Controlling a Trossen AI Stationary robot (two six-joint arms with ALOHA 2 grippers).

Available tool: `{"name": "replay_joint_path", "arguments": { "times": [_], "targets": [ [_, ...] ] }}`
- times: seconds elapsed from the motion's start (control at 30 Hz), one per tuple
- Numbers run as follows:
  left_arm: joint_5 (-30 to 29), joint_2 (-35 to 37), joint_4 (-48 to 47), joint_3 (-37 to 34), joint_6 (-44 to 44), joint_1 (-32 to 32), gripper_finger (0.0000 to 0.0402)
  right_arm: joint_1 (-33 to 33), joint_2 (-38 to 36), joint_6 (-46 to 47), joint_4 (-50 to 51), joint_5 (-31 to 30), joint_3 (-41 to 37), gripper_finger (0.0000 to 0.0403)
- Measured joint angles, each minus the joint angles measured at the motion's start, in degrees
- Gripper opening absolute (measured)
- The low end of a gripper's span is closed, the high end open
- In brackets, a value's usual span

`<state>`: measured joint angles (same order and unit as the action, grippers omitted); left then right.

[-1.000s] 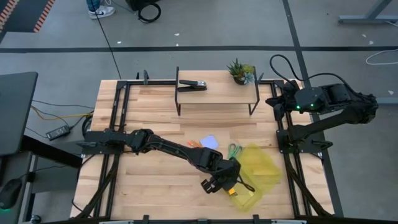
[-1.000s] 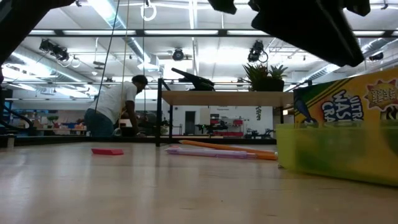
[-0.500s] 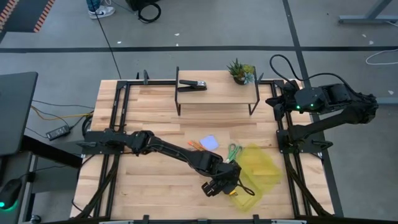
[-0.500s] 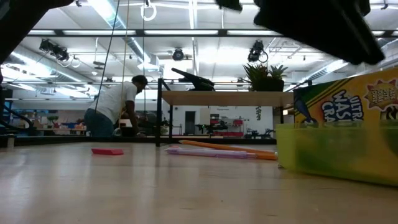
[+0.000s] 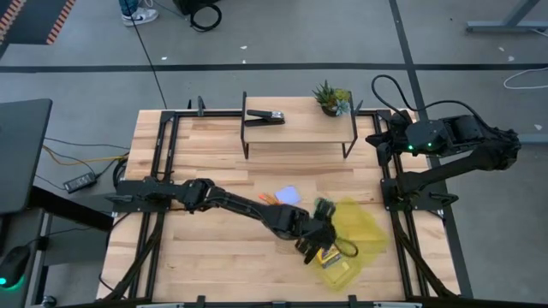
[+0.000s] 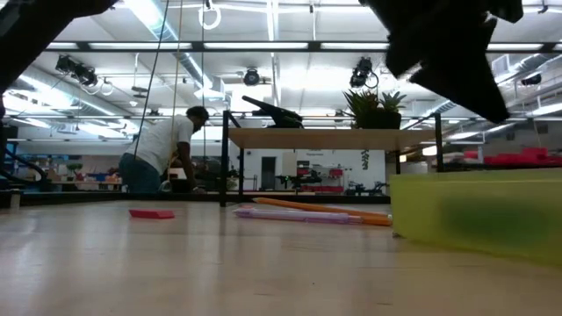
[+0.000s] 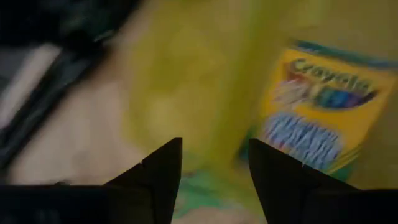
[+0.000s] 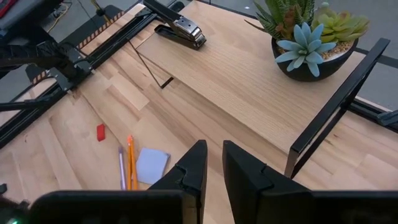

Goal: Pack school essentials
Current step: Put the yellow crayon box into the yellow supply box, then put the left orange pencil into the yellow supply box

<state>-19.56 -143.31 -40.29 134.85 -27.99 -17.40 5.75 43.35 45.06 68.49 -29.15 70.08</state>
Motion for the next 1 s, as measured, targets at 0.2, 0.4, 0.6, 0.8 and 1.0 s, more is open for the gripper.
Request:
{"name": "replay_joint_path", "arguments": {
  "times": [0.2,0.4,0.6,0.8,1.0],
  "targets": [
    [9.22,1.49,-1.47,0.06,0.82,0.63,0.0160,-0.01,0.00,-0.25,0.02,0.00,0.00,0.0057],
    [19.20,1.32,-1.82,-0.14,6.48,0.97,0.0137,0.00,0.00,0.26,0.12,0.00,0.00,0.0057],
    [19.77,0.52,-4.69,-2.16,15.08,1.49,0.0121,0.88,1.47,4.07,-0.09,1.64,-1.38,0.0057],
    [22.16,1.40,-10.51,-2.10,18.50,3.91,0.0100,5.06,3.79,7.03,-0.09,3.10,-2.71,0.0057],
    [21.71,4.65,-14.29,-2.14,16.89,5.01,0.0056,9.42,2.60,9.33,-0.16,1.86,-1.35,0.0057]
  ]
}}
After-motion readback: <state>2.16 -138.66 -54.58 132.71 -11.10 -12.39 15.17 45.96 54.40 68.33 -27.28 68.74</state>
